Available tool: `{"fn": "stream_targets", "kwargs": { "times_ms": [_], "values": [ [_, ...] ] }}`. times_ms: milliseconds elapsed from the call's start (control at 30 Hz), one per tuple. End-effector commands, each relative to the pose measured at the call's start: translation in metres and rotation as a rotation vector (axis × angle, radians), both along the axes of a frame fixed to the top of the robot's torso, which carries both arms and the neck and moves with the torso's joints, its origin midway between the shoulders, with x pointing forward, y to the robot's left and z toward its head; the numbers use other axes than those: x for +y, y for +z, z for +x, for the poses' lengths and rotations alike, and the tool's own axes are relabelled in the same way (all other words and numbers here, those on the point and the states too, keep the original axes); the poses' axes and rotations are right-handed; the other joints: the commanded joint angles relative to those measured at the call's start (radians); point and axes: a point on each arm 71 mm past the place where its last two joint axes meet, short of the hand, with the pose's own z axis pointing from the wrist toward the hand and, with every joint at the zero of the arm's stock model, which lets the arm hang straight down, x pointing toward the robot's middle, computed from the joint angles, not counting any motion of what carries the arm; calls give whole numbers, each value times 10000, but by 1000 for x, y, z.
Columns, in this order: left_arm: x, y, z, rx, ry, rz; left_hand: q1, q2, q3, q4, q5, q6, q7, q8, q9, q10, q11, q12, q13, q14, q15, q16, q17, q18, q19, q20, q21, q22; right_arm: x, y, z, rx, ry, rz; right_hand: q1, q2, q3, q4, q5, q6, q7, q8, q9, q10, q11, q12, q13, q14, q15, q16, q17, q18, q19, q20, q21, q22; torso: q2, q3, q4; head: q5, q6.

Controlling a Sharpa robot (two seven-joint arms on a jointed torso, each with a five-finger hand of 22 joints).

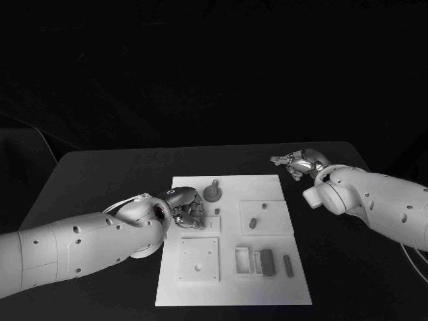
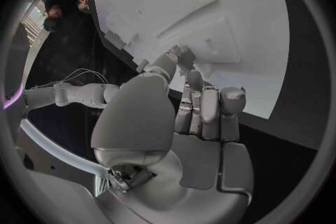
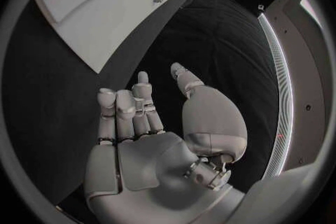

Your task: Assemble the parts on the task board

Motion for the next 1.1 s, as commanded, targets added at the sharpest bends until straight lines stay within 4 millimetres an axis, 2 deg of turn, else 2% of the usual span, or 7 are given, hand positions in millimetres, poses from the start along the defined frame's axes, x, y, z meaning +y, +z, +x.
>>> {"fn": "stream_targets", "kwargs": {
  "times_ms": [33, 300, 767, 1100],
  "values": [
    [-2, -2, -1, 155, -92, 194, 41, 34, 11, -56, 7, 272, 205, 56, 131, 54, -10, -6, -13, -47, 1, 65, -17, 866, -7, -27, 308, 14, 2, 0, 0, 12, 228, -51, -11, 102, -14, -69, 8, 11, 50, 68, 14, 35, -39, -47, -12, -29, -71, -49, -9, 211, 58, -14, 1367, 11, -2, 6, -2, -14, -13],
    [-3, -3, -2, 264, -142, 335, 48, 37, 12, -65, 10, 273, 205, 56, 131, 58, -11, -8, -15, -46, 0, 68, -20, 868, -7, -28, 310, 15, 2, 0, 0, 31, 231, -54, -12, 106, -16, -69, 7, 14, 50, 70, 14, 37, -40, -47, -14, -27, -71, -49, -10, 212, 60, -14, 1368, 11, 2, 8, 2, -32, -39],
    [-3, -3, -4, 322, -205, 380, 55, 35, 10, -81, 14, 276, 204, 55, 131, 63, -14, -12, -19, -44, -2, 71, -24, 871, -7, -29, 312, 15, 2, -1, 0, 71, 241, -58, -14, 111, -20, -68, 6, 19, 51, 72, 15, 40, -41, -49, -17, -25, -72, -50, -10, 213, 64, -15, 1369, 12, 1, -15, 9, -45, -94],
    [-3, -3, -3, 263, -174, 349, 54, -12, -16, -114, 5, 274, 206, 49, 130, 65, -16, -24, -28, -42, -4, 78, -32, 874, -10, -29, 315, 16, 3, -2, 0, 94, 259, -56, -17, 115, -23, -67, 5, 22, 51, 73, 15, 42, -42, -49, -19, -24, -72, -50, -10, 214, 66, -15, 1370, 13, -1, -6, 7, -31, -95]
  ]
}}
